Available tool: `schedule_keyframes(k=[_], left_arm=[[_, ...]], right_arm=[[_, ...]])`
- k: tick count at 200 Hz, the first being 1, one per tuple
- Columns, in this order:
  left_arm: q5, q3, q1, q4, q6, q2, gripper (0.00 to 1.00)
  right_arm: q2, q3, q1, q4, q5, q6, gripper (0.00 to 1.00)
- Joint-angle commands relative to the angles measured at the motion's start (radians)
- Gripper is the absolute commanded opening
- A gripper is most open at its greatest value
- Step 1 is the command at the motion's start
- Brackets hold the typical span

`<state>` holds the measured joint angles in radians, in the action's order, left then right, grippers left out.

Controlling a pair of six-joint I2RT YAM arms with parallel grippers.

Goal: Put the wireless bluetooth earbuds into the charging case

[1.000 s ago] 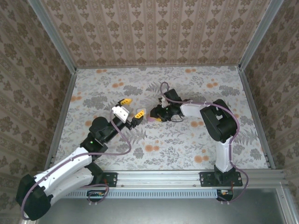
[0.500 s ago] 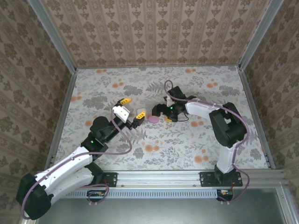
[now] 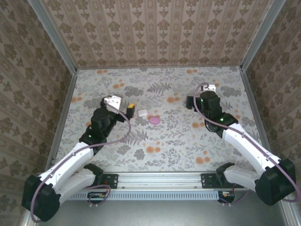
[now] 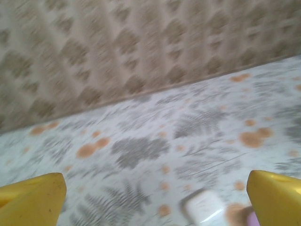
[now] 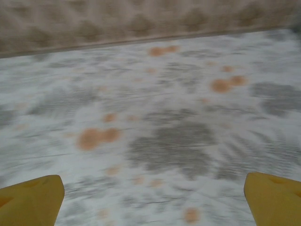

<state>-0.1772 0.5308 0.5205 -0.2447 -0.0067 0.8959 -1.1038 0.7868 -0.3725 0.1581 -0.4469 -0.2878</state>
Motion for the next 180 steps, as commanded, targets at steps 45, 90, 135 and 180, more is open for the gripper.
schedule_keyframes(k=[45,90,135,180], left_arm=[[-0.093,0.009,-0.275,0.175,-0.031,-0.005,1.0],[-0.128,-0.034,-0.344,0.162,0.036,0.023,1.0],[-0.077,-0.135,-0.393,-0.053,0.027,0.13,1.0],[-0.01,-0.156,-0.407,-0.215,0.063,0.259,1.0]], right_arm=[[-0.127,-0.213,0.226,-0.318,-0.034,0.196,1.0],[-0.268,-0.252,0.231,-0.615,0.153,0.267,1.0],[-0.376,-0.283,0.266,-0.804,0.24,0.318,1.0],[-0.431,-0.449,0.341,-1.156,0.428,0.291,1.0]])
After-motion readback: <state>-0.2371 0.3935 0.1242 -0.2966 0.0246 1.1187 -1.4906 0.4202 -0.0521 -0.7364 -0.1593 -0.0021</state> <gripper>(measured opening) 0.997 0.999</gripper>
